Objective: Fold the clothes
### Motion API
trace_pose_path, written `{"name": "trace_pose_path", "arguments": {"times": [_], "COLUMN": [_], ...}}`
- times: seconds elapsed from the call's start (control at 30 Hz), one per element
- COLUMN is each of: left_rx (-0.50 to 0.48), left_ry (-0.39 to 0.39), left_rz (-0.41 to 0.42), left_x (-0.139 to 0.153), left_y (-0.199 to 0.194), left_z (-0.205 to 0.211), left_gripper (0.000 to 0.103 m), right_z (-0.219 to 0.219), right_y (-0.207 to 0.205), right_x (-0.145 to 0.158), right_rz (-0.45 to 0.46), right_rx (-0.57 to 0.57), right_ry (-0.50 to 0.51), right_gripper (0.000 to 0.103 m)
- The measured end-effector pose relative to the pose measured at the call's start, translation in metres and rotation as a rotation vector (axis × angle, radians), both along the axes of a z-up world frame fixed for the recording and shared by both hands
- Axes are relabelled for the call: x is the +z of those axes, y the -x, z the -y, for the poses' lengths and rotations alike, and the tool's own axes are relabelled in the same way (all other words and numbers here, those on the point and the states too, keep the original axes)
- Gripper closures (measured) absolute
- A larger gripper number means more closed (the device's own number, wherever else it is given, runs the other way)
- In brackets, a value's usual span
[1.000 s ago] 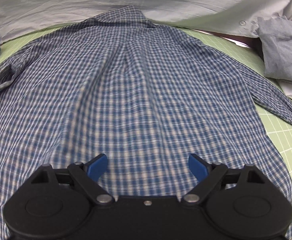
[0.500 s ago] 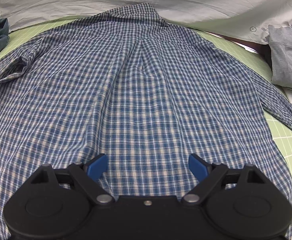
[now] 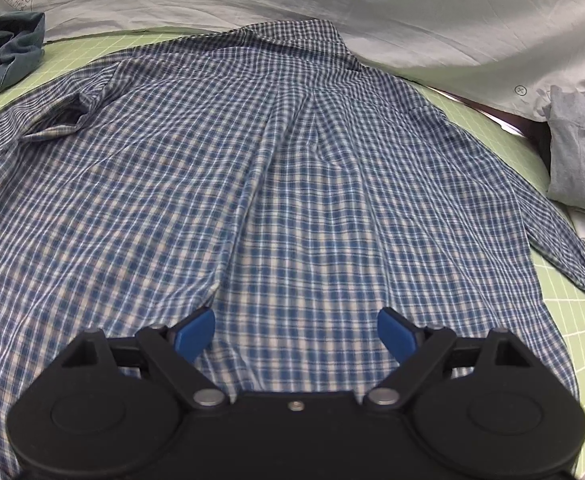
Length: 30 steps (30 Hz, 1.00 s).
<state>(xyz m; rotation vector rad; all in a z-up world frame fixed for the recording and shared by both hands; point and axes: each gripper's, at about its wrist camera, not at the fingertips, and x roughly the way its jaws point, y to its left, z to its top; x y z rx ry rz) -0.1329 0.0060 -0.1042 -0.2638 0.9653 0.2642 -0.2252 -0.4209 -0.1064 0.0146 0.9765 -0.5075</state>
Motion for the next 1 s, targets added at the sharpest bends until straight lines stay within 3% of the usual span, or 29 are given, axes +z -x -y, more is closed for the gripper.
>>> {"name": "trace_pose_path", "arguments": {"times": [0.23, 0.43, 0.47, 0.5, 0.6, 0.8, 1.0], "left_rx": [-0.058, -0.088, -0.096, -0.098, -0.102, -0.118, -0.220], "left_ry": [-0.035, -0.047, -0.034, -0.031, -0.028, -0.024, 0.036], "left_rz": [0.017, 0.035, 0.037, 0.031, 0.008, -0.029, -0.049], "left_x": [-0.001, 0.000, 0.001, 0.001, 0.003, 0.007, 0.015], "left_y": [0.005, 0.008, 0.007, 0.008, 0.011, 0.020, 0.042], "left_z": [0.000, -0.003, -0.004, -0.003, 0.001, 0.011, 0.060], "left_gripper": [0.034, 0.066, 0.078, 0.084, 0.082, 0.050, 0.038], "right_z": [-0.017, -0.019, -0.019, -0.020, -0.019, -0.009, 0.012], "right_y": [0.014, 0.030, 0.032, 0.034, 0.037, 0.049, 0.067], "right_x": [0.000, -0.004, -0.003, -0.002, -0.001, 0.005, 0.007], "right_rz": [0.029, 0.035, 0.038, 0.040, 0.044, 0.062, 0.079], "right_rx": [-0.025, -0.068, -0.072, -0.076, -0.085, -0.131, -0.180], "right_ry": [-0.012, -0.032, -0.032, -0.030, -0.026, -0.005, 0.000], "right_gripper": [0.014, 0.014, 0.014, 0.014, 0.014, 0.014, 0.014]}}
